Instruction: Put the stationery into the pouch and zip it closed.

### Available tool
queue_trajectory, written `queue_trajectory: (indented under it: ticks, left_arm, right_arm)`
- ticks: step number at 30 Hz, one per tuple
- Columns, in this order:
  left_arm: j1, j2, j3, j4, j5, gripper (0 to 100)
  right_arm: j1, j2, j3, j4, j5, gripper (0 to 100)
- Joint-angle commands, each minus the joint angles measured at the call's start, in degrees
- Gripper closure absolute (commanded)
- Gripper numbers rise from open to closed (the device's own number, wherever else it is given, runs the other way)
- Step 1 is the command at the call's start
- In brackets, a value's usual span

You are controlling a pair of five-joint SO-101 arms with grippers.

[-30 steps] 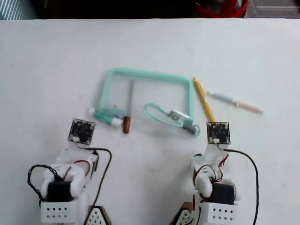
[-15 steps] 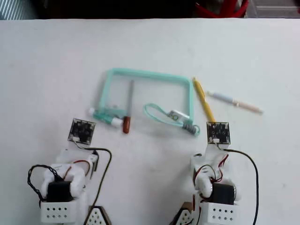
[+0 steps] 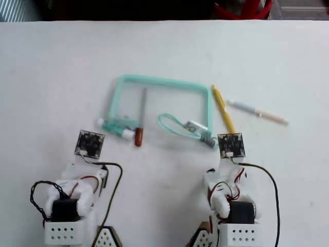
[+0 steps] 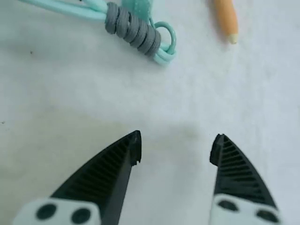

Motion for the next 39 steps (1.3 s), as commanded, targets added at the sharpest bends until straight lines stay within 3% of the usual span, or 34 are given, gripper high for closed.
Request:
queue_trajectory:
  ticks: [1, 13, 20, 31, 35, 39]
  left_arm:
    - [0.1, 0.6, -0.2, 0.4, 0.4, 85]
    - [0.2, 0.5, -0.8, -3.4, 0.2, 85]
    - [0.2, 0.5, -14.3, -6.9, 0.4, 85]
    - [0.3, 0.5, -16.4, -7.1, 0.4, 85]
    - [7.1, 0.6, -19.5, -8.2, 0.1, 85]
    - [18.9, 0.8, -24.5, -3.3, -3.3, 85]
  right_arm:
    - [-0.4, -0.6, 0.5, 0.0, 0.3, 74.0]
    - [-0.3, -0.6, 0.5, 0.0, 0.0, 73.8]
    - [-0.3, -0.6, 0.5, 0.1, 0.0, 73.9]
    - [-0.3, -0.6, 0.5, 0.1, 0.0, 73.9]
    - [-0.3, -0.6, 0.5, 0.0, -0.1, 73.9]
    - [-0.3, -0.6, 0.5, 0.0, -0.1, 73.9]
